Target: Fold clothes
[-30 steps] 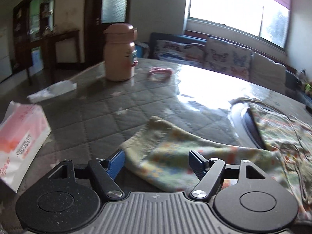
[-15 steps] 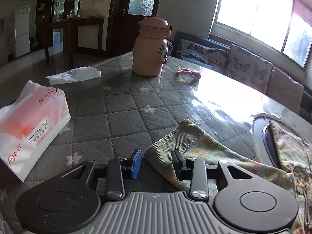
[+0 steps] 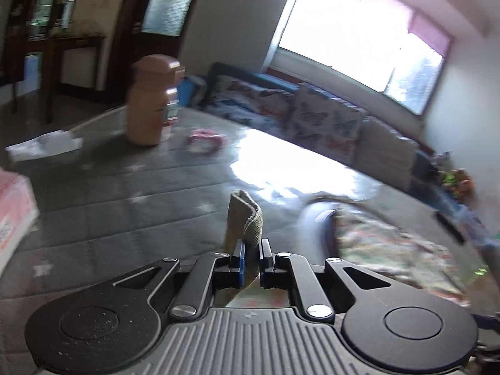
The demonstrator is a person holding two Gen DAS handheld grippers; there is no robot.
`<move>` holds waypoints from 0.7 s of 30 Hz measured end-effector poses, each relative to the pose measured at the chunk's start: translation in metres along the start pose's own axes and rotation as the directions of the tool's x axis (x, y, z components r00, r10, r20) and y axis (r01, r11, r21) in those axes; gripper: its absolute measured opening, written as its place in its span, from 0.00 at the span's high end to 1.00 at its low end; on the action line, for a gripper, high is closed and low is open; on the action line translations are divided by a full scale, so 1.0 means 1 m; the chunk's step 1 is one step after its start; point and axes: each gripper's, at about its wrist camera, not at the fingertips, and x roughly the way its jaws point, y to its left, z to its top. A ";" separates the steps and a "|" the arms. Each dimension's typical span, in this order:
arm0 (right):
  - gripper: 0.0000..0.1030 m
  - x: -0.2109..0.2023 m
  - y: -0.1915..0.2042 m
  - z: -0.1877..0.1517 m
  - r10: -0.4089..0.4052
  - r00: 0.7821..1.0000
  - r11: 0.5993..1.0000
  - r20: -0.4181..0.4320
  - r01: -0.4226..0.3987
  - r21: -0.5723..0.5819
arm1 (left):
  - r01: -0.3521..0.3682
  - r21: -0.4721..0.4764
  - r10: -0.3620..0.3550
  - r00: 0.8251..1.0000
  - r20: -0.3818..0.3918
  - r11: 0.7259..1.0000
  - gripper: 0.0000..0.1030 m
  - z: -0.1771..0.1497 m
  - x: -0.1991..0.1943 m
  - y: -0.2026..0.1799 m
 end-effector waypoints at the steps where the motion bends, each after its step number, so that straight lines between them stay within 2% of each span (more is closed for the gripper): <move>1: 0.20 -0.002 -0.004 -0.001 -0.003 1.000 1.000 0.005 0.003 0.016 | 0.044 0.013 -0.044 0.999 0.000 0.999 0.91 0.001 -0.003 -0.012; 3: 0.22 -0.005 -0.010 -0.002 -0.009 1.000 0.999 0.014 0.008 0.039 | 0.132 0.039 -0.132 0.991 -0.002 0.990 0.91 0.002 -0.008 -0.038; 5: 0.22 -0.009 -0.016 -0.004 -0.020 1.000 0.998 0.023 0.018 0.060 | 0.218 0.068 -0.217 0.976 -0.020 0.974 0.91 0.000 -0.009 -0.065; 9: 0.25 -0.021 -0.034 -0.010 -0.050 0.998 0.993 0.042 0.045 0.113 | 0.355 0.128 -0.348 0.935 -0.071 0.926 0.91 -0.010 -0.004 -0.118; 11: 0.25 -0.026 -0.041 -0.013 -0.068 0.996 0.989 0.050 0.061 0.133 | 0.416 0.142 -0.404 0.908 -0.107 0.898 0.91 -0.015 0.001 -0.142; 18: 0.30 -0.043 -0.073 -0.026 -0.141 0.988 0.964 0.061 0.123 0.236 | 0.564 0.192 -0.521 0.821 -0.233 0.803 0.91 -0.041 0.023 -0.203; 21: 0.31 -0.047 -0.081 -0.029 -0.157 0.986 0.955 0.062 0.136 0.262 | 0.573 0.211 -0.519 0.814 -0.261 0.792 0.88 -0.047 0.023 -0.202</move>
